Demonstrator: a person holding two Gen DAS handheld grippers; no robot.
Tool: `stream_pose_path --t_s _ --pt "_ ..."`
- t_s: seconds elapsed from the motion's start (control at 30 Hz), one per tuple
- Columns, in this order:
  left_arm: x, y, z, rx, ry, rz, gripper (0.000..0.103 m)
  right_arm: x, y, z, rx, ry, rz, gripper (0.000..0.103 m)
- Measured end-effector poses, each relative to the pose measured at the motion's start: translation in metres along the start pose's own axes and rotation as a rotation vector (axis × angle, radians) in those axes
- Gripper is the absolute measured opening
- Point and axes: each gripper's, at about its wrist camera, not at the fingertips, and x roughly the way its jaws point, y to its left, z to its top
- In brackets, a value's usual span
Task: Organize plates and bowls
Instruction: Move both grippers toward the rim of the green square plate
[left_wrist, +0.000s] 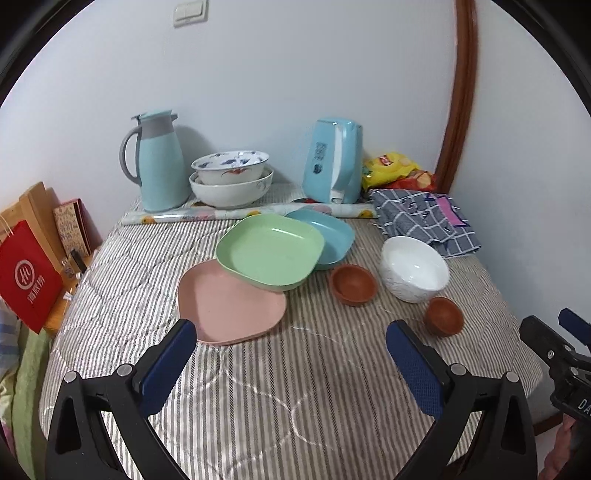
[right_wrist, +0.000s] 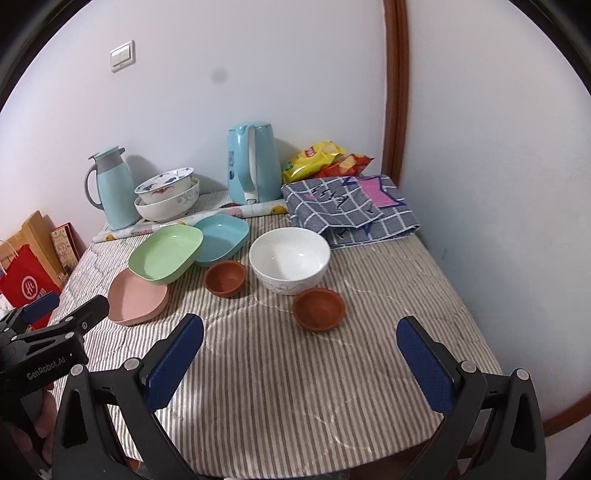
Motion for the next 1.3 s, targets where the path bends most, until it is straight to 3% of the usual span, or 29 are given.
stream_pose_path --t_s 0.5,0.67,1.17,1.3 --pt "0.056 0.055 0.035 -0.119 0.074 0.035 0.103 0.068 0.056 0.045 -0.092 0.064 0.084 0.101" --pt "0.077 0.068 0.04 -0.148 0.105 0.048 0.099 0.091 0.072 0.061 -0.105 0.074 0.115 0.101" --pt "0.134 0.089 0.046 -0.217 0.195 0.052 0.081 0.158 0.111 0.082 -0.179 0.106 0.177 0.082" --pt "0.144 0.092 0.047 -0.231 0.201 0.052 0.077 0.178 0.117 0.089 -0.187 0.123 0.2 0.073"
